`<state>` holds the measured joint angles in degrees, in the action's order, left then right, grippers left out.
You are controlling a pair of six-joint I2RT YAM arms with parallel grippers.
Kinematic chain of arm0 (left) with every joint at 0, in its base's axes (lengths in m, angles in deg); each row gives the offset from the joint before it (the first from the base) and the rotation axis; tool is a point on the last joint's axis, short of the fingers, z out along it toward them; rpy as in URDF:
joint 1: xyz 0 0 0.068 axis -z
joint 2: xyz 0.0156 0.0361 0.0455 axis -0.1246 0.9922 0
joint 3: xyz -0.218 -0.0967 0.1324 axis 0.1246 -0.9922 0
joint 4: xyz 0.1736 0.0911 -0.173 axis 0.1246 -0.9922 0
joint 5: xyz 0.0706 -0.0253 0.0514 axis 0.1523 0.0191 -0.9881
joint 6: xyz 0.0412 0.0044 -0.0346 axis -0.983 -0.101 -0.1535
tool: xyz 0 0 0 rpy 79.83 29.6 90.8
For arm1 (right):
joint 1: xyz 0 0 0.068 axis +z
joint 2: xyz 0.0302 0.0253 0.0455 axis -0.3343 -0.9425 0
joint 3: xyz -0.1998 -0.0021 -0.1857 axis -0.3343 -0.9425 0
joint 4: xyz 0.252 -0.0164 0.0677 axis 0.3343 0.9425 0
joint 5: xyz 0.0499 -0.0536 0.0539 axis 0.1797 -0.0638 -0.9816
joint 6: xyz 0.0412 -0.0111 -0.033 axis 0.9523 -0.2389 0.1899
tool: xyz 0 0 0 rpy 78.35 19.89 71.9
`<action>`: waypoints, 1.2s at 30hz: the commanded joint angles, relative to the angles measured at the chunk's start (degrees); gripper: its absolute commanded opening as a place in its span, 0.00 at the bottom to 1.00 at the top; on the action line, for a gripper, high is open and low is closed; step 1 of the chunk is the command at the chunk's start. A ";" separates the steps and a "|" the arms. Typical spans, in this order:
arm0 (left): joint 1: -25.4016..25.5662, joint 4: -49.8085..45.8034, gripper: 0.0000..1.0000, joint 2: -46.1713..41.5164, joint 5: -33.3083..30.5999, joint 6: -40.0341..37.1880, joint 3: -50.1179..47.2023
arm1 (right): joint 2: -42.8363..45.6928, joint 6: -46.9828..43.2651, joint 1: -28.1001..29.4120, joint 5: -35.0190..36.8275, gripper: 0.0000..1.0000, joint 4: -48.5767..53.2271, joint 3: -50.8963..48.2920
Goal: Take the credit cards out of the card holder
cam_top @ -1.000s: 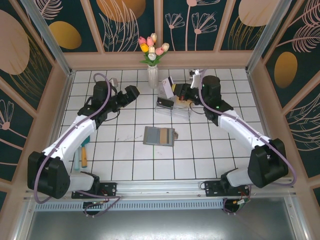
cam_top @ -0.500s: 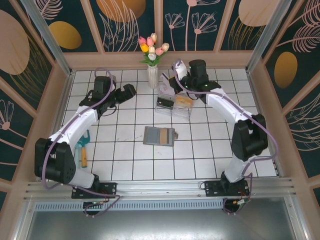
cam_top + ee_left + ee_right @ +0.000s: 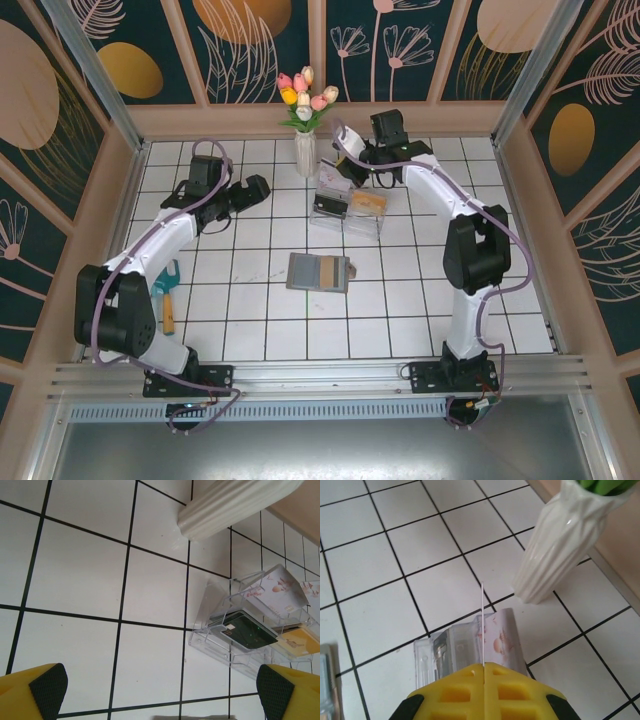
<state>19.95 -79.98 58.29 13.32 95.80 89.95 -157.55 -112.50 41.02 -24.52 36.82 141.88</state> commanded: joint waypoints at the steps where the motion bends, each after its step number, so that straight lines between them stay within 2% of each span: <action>1: -0.15 -0.59 0.99 0.60 1.65 -1.58 0.87 | -0.67 -5.49 -0.85 -2.85 0.00 3.43 2.31; 8: -0.16 -0.75 0.99 0.70 0.40 -1.62 0.72 | -3.26 -6.85 -1.07 -2.49 0.00 2.68 3.34; 24: -0.18 -1.38 0.98 2.12 1.33 -2.30 0.96 | -10.49 -12.57 -1.50 -1.09 0.00 11.26 13.17; 36: -0.14 -1.14 0.99 2.48 2.28 -2.32 0.81 | -12.91 -11.97 -1.53 -1.52 0.03 12.71 15.47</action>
<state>19.95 -80.31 59.86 14.69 94.48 89.95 -168.91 -123.36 39.93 -25.18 48.03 155.01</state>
